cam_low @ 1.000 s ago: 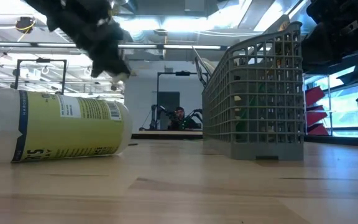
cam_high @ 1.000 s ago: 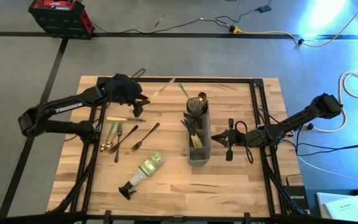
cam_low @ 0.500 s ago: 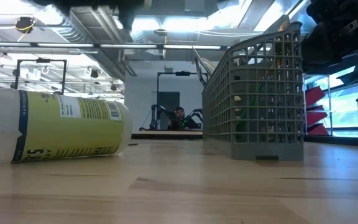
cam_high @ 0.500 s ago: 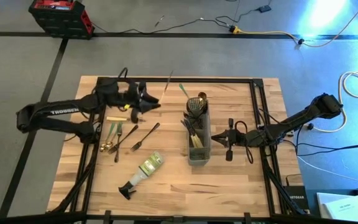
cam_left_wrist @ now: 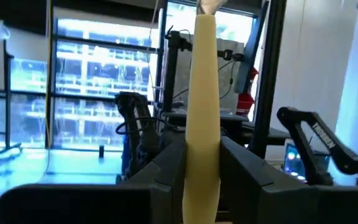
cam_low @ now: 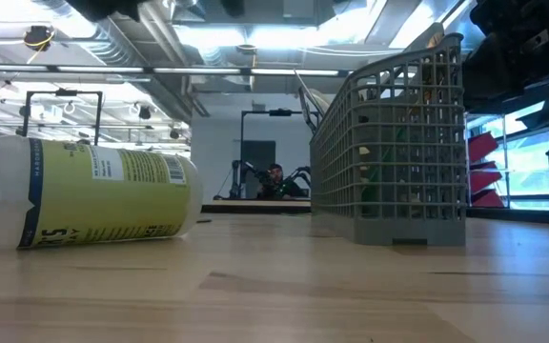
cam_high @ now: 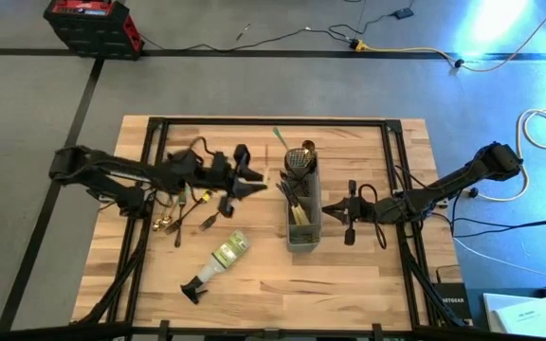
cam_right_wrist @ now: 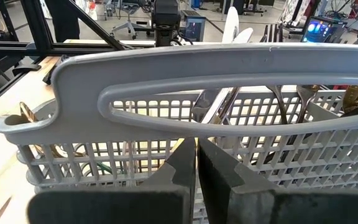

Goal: Sort silverware
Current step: Put the table knife into the silverware basket

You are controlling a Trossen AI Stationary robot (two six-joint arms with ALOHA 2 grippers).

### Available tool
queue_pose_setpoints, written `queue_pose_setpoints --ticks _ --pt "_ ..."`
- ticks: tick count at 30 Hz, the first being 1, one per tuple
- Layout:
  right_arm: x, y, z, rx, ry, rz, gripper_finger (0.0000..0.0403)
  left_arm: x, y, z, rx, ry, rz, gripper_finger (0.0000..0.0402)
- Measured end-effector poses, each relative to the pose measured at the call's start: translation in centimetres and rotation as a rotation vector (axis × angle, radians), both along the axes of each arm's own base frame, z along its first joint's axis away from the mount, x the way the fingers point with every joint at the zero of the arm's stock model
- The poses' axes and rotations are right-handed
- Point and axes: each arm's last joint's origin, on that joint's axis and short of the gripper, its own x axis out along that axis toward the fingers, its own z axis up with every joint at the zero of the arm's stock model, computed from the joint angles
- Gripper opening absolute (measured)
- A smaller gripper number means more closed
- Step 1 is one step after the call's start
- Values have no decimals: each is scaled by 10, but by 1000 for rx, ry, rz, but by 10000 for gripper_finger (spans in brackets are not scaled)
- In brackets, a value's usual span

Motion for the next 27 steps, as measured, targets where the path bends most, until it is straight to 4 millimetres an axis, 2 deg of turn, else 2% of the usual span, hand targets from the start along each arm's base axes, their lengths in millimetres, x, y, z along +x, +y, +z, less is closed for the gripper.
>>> queue_pose_setpoints --ticks 8,16,21,27 --pt "0 0 0 0 0 0 0 39 -28 -55 62 -7 121 68" --pt "0 0 0 0 1 0 0 52 -54 -96 77 -5 246 68" --pt "0 0 0 0 1 0 0 57 -61 -118 17 53 406 68" --pt "0 0 0 0 1 0 0 73 -67 -134 5 85 399 68"
